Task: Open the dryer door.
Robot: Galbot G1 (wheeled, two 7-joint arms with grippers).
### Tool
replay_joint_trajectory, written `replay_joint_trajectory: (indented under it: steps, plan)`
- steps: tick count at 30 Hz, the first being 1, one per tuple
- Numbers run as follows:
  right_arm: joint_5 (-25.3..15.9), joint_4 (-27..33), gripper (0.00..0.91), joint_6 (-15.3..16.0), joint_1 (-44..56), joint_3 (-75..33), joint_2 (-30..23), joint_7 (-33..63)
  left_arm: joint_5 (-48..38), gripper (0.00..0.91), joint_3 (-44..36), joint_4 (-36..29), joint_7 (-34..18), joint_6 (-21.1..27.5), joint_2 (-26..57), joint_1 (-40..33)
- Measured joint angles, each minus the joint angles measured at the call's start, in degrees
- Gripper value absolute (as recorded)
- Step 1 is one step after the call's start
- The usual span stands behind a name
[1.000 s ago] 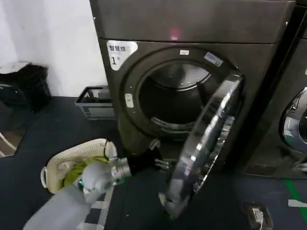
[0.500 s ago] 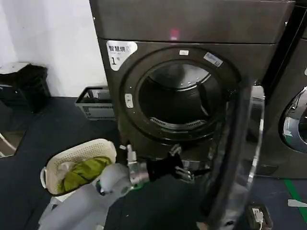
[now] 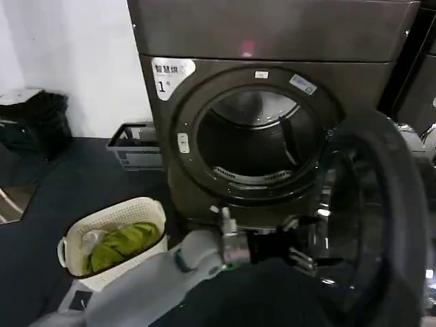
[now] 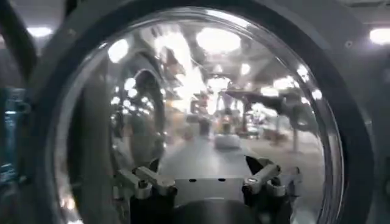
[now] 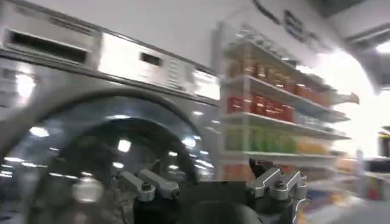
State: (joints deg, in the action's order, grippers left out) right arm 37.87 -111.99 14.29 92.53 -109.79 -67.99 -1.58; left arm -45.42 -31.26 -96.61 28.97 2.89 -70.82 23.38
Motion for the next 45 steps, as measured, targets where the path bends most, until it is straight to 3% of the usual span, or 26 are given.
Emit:
replay_joint_trajectory:
  steps: [11,23,31,38,45]
  plan:
    - [-3.3,1.2,0.907,0.7,1.6,-7.3,0.5,0.7,1.6,0.907,-4.8,9.0,-0.4,-1.8,-10.6,-5.4]
    - [-3.3,2.8,0.907,0.7,2.6,-12.3,1.5,0.1,5.0,0.907,-6.4,19.3,-3.2,-2.8,-21.0,-8.5]
    - [-2.8,3.7,0.907,0.6,3.1,-13.8,1.7,-1.2,6.8,0.907,-6.0,25.1,-4.8,-3.8,-21.4,-9.6]
    - [-2.8,3.9,0.907,0.4,3.1,-13.7,1.8,-1.2,10.8,0.907,-6.0,29.4,-6.7,-7.7,-21.4,-10.3]
    - [-2.8,3.8,0.907,0.3,3.1,-13.6,1.8,-1.3,10.5,0.907,-5.9,30.1,-7.0,-9.4,-21.4,-10.3]
